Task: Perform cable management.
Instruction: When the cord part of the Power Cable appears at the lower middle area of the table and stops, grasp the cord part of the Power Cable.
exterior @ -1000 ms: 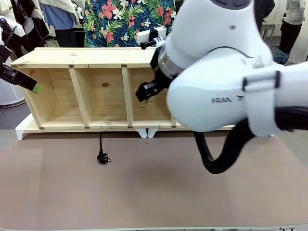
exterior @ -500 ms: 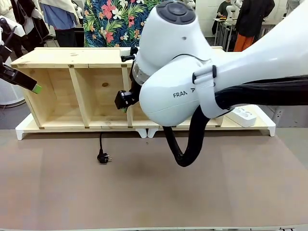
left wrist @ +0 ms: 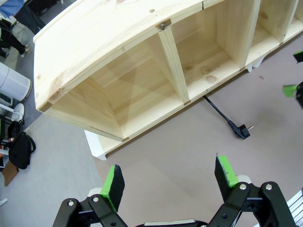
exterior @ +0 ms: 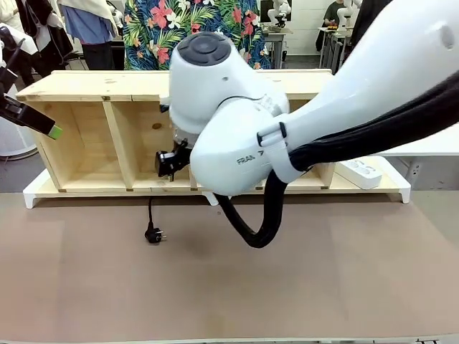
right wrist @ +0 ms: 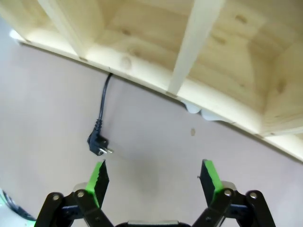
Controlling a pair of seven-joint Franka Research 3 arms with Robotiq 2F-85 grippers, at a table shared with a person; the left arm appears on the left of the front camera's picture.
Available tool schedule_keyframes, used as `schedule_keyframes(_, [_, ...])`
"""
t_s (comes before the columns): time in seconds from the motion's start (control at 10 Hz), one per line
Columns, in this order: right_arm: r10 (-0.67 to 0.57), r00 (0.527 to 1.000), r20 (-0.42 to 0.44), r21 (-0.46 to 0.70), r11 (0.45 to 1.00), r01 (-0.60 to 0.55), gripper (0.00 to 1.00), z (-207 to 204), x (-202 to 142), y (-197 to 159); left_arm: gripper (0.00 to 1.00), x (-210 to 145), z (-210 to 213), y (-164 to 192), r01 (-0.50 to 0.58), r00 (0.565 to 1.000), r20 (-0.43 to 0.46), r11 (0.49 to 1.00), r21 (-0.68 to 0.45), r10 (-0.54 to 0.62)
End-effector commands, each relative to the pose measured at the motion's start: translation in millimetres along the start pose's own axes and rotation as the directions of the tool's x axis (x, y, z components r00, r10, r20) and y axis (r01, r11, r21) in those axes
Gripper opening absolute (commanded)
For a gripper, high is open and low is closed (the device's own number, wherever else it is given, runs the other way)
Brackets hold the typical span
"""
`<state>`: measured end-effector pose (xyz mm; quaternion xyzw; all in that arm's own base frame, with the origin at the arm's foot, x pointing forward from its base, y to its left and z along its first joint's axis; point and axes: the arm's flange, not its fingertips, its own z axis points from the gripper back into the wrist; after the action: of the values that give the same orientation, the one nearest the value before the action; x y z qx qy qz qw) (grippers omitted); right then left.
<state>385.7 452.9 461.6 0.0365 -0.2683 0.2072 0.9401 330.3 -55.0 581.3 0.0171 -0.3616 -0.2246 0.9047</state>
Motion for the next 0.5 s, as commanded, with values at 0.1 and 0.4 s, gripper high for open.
schedule_keyframes(0.1, [-0.003, 0.999, -0.032, -0.043, 0.999, 0.001, 1.00, -26, 10, 37, 1.00, 0, 1, 0, -0.002, 1.000, 0.006, 1.000, 0.002, 0.002])
schedule_keyframes(0.4, [0.008, 0.999, -0.036, -0.041, 0.999, -0.009, 1.00, -30, 9, 48, 1.00, 0, 1, 0, -0.002, 1.000, 0.006, 1.000, 0.002, 0.002])
